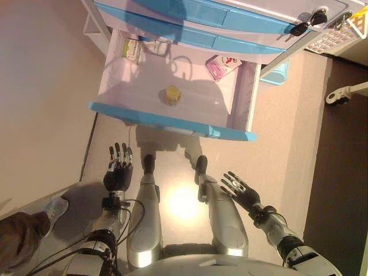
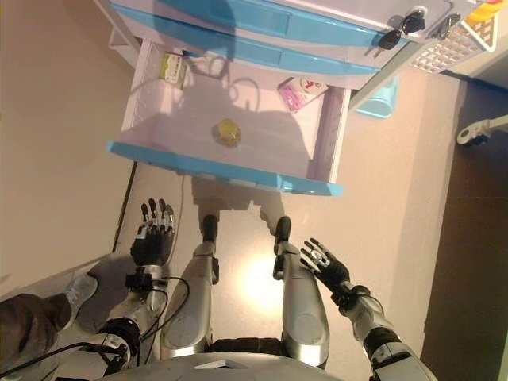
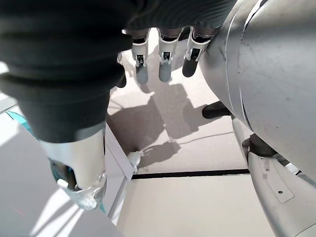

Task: Open the drawer and pick up the medicine

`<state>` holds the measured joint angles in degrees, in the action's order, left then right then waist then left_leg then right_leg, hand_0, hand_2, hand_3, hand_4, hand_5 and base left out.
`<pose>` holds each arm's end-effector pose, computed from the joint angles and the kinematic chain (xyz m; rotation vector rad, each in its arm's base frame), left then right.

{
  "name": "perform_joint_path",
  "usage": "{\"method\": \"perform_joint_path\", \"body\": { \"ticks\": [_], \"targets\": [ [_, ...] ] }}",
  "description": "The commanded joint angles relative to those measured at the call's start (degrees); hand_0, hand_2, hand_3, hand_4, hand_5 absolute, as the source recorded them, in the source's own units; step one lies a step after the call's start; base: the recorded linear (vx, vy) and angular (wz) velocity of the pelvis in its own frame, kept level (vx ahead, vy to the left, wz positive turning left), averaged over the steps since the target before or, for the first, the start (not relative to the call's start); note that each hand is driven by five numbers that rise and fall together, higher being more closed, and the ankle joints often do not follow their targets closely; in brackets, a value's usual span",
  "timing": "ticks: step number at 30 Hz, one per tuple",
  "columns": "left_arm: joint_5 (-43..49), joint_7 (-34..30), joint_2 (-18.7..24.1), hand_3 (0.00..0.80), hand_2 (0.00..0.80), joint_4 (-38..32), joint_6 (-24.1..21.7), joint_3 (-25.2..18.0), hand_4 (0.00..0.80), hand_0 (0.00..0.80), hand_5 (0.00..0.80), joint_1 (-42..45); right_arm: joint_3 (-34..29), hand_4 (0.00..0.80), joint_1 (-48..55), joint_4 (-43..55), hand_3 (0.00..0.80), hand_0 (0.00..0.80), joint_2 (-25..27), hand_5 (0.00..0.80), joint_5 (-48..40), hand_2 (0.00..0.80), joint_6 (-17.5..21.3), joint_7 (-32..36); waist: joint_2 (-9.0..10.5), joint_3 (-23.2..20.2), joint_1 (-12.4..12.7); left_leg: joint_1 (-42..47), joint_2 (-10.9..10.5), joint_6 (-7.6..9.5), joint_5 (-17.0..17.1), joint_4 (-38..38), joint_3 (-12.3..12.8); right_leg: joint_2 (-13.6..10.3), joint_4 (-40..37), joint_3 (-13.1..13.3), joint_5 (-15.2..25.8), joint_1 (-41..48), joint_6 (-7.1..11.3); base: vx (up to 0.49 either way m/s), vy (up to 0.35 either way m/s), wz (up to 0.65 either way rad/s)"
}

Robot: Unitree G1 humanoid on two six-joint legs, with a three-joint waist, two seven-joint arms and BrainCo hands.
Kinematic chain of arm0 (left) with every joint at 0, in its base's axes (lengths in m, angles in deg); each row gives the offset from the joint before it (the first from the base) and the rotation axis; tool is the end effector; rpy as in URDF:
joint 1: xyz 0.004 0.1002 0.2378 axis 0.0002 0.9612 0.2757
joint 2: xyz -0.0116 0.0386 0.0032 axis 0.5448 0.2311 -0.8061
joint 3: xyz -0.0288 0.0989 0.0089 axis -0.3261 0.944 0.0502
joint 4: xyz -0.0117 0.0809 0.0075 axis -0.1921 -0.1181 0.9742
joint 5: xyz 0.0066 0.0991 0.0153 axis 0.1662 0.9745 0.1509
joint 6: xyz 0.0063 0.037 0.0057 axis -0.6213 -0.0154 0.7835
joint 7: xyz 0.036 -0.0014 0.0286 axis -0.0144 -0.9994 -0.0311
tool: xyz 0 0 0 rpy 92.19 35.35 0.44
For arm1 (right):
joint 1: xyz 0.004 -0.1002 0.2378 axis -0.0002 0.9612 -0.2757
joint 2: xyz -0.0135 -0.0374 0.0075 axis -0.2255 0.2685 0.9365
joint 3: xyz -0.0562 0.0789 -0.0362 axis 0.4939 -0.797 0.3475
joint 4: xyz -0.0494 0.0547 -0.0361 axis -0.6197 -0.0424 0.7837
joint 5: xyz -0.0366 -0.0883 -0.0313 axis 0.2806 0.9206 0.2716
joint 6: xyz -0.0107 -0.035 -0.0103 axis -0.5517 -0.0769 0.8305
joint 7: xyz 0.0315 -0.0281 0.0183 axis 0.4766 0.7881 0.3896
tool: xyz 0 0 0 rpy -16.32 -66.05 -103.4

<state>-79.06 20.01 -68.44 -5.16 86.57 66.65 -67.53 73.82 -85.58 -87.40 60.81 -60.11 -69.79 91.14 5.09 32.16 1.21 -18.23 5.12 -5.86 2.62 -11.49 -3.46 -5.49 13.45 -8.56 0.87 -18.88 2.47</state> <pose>0.1793 0.2212 -0.0679 -1.6028 -0.2282 -0.0596 0.1627 -0.2220 -0.0778 0.6508 0.5634 0.2049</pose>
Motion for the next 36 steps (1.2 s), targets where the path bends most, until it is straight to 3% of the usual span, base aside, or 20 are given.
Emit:
{"method": "perform_joint_path", "body": {
  "ticks": [1, 5, 6, 7, 17, 20, 24, 28, 30, 34, 36],
  "targets": [
    [0.43, 1.3, -0.47, 0.8, 0.8, -0.38, 1.79, -1.74, 0.8, 0.8, 0.8, 2.71, -0.18, 0.0, 5.86, 3.78, 0.0, 0.0, 0.13, 0.0, 1.03, 0.0, -0.03, 0.46, 1.08, -2.37, 0.2, -3.91, -3.76, 2.74, -4.62, -7.9, 1.1, 2.12, -2.88, -0.98, 1.48, 1.48, 2.45, 0.0, 0.0, 0.0],
    [2.05, 2.64, -0.65, 0.8, 0.8, 0.65, 2.66, -2.11, 0.8, 0.8, 0.8, 3.6, -0.58, 0.0, 5.89, 3.23, 0.0, 0.0, 0.1, 0.0, 1.15, 0.0, 0.21, 0.74, 0.75, -2.37, 0.32, -3.79, -3.81, 2.67, -4.53, -7.68, 1.08, 1.99, -2.79, -1.14, 1.39, 1.42, 2.48, 0.0, 0.0, 0.0],
    [2.82, 3.62, -0.69, 0.54, 0.54, 0.91, 2.86, -2.18, 0.54, 0.54, 0.54, 3.8, -0.72, 0.0, 5.86, 3.09, 0.0, 0.0, 0.05, 0.0, 1.1, 0.0, 0.25, 0.67, 0.59, -2.37, 0.34, -3.77, -3.85, 2.68, -4.54, -7.72, 1.08, 1.96, -2.65, -1.13, 1.33, 1.36, 2.5, 0.0, 0.03, 0.0],
    [3.49, 4.72, -0.68, 0.0, 0.0, 1.33, 3.36, -2.27, 0.0, 0.0, 0.0, 3.82, -1.01, 0.0, 5.76, 2.77, 0.0, 0.0, 0.05, 0.0, 1.09, 0.0, 0.15, 0.71, 0.48, -2.37, 0.36, -3.65, -3.89, 2.67, -4.52, -7.64, 1.07, 1.91, -2.61, -1.12, 1.25, 1.44, 2.49, 0.005, 0.031, 0.0],
    [7.19, 17.66, -0.01, 0.0, 0.0, 7.63, 5.37, -4.14, 0.0, 0.0, 0.0, 2.63, -5.22, 0.0, 4.68, -3.34, 0.0, 0.0, -0.04, 0.0, 1.41, 0.0, -0.71, -6.36, -0.42, -2.37, -0.04, -1.65, -3.98, 2.62, -4.16, -6.67, 1.56, 1.26, -2.52, -0.76, 0.85, 2.88, 2.61, 0.007, 0.018, 0.01],
    [8.77, 20.38, 0.43, 0.0, 0.0, 8.41, 4.91, -5.07, 0.0, 0.0, 0.0, 2.72, -7.43, 0.0, 4.26, -5.02, 0.0, 0.0, 0.2, 0.0, -0.03, 0.0, 0.82, -10.91, -0.43, -2.37, 0.07, -0.42, -3.7, 2.62, -4.06, -5.82, 1.73, 1.28, -2.88, -0.6, 0.77, 4.0, 2.71, 0.015, 0.0, 0.0],
    [11.91, 24.89, 1.65, 0.0, 0.0, 8.67, 4.64, -6.5, 0.0, 0.0, 0.0, 3.51, -11.82, 0.0, 4.35, -3.89, 0.0, 0.0, 1.07, 0.0, -4.97, 0.0, 5.97, -18.66, 0.28, -2.37, 0.31, 1.47, -3.19, 2.47, -4.18, -4.75, 1.78, 1.32, -3.54, -0.41, 1.04, 5.77, 3.18, 0.032, -0.052, 0.0],
    [17.84, 28.85, 2.87, 0.0, 0.0, 5.47, 2.61, -8.42, 0.0, 0.0, 0.0, 8.48, -15.92, 0.0, 8.0, 11.79, 0.0, 0.0, 3.13, 0.0, -5.9, 0.0, 11.41, -30.65, 1.81, -2.97, 0.31, 4.24, -2.29, 2.49, -4.94, -3.5, 2.07, 1.55, -5.02, 0.1, 1.31, 8.74, 3.61, 0.058, -0.075, 0.01],
    [19.74, 29.66, 3.1, 0.0, 0.0, 4.94, 2.11, -9.29, 0.0, 0.0, 0.0, 10.09, -16.9, 0.0, 9.55, 17.45, 0.0, 0.0, 3.65, 0.0, -5.06, 0.0, 14.24, -33.28, 2.25, -3.78, -0.04, 4.81, -2.35, 2.65, -4.58, -2.42, 2.12, 1.42, -5.59, 0.19, 1.59, 9.07, 3.75, 0.042, -0.013, 0.01],
    [26.78, 29.33, 3.07, 0.0, 0.0, 6.07, 1.73, -11.41, 0.0, 0.0, 0.0, 14.12, -22.65, 0.0, 12.15, 33.0, 0.0, 0.0, 7.12, 0.0, 6.96, 0.0, 20.11, -39.41, 2.74, -6.13, -0.44, 7.09, -2.39, 3.06, -4.52, 0.64, 2.47, 0.99, -7.42, 0.48, 1.64, 10.73, 4.31, 0.056, 0.02, 0.04],
    [31.27, 28.98, 2.99, 0.0, 0.0, 6.64, -0.88, -11.13, 0.0, 0.0, 0.0, 14.89, -24.29, 0.0, 11.99, 37.9, 0.0, 0.0, 8.67, 0.0, 14.41, 0.0, 22.14, -42.0, 2.77, -6.8, -0.42, 7.71, -2.44, 3.16, -4.56, 1.5, 2.49, 0.78, -7.87, 0.43, 1.55, 11.11, 4.46, 0.012, 0.014, 0.02]
  ]
}}
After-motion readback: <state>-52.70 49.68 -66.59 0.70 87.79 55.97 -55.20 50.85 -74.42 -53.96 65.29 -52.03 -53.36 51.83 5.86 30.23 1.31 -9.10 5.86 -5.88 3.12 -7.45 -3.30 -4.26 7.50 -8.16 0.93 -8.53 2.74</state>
